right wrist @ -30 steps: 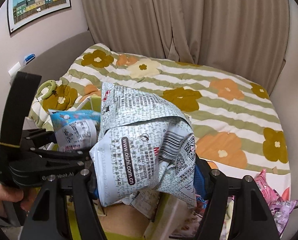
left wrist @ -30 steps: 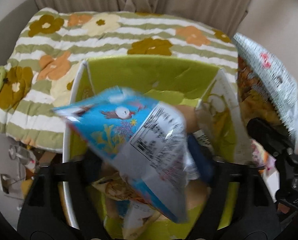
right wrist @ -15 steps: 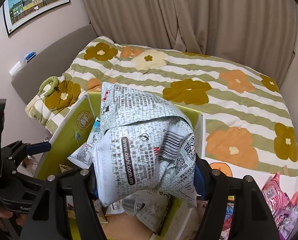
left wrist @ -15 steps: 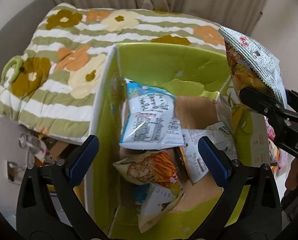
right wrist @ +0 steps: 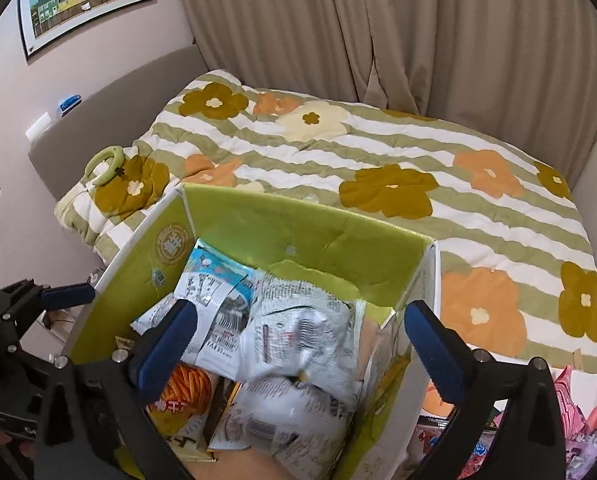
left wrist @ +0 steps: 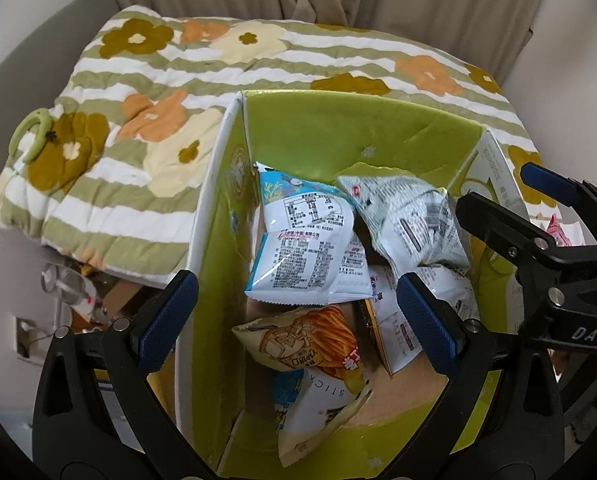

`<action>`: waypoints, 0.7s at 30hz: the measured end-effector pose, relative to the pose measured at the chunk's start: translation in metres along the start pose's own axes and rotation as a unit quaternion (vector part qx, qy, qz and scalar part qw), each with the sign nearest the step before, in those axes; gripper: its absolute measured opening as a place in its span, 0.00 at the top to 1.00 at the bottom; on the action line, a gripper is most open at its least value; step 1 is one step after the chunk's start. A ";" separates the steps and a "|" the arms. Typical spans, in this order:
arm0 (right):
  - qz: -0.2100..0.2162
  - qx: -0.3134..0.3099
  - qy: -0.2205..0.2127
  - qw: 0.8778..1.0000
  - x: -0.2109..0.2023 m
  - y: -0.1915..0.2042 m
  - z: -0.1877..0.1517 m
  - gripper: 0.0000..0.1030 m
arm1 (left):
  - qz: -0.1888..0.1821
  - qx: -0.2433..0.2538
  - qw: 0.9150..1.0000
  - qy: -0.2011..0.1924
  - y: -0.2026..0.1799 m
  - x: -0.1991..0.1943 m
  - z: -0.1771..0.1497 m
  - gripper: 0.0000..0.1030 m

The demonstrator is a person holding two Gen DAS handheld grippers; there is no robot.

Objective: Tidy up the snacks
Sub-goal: 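Carry both bags over the green box and open both tools to drop them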

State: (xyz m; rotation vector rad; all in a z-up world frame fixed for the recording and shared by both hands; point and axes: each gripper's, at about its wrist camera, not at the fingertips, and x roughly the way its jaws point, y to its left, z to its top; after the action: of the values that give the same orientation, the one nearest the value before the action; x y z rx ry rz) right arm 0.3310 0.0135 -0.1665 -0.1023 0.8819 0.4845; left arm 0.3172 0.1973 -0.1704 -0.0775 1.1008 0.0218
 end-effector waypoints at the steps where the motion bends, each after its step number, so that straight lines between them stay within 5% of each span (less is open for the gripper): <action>1: 0.000 0.000 0.000 1.000 -0.001 0.001 -0.001 0.00 | 0.000 0.000 1.000 0.000 0.000 0.000 0.000 0.04; 21: -0.045 0.000 -0.045 0.998 -0.082 0.021 -0.012 0.00 | -0.021 0.014 0.998 -0.057 0.001 -0.081 -0.023 0.04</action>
State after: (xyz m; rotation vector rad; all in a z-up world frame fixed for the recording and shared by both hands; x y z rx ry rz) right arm 0.2690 -0.0009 -0.1095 -0.1186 0.7866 0.4023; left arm 0.2601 0.1982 -0.1082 -0.0745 0.9849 -0.0266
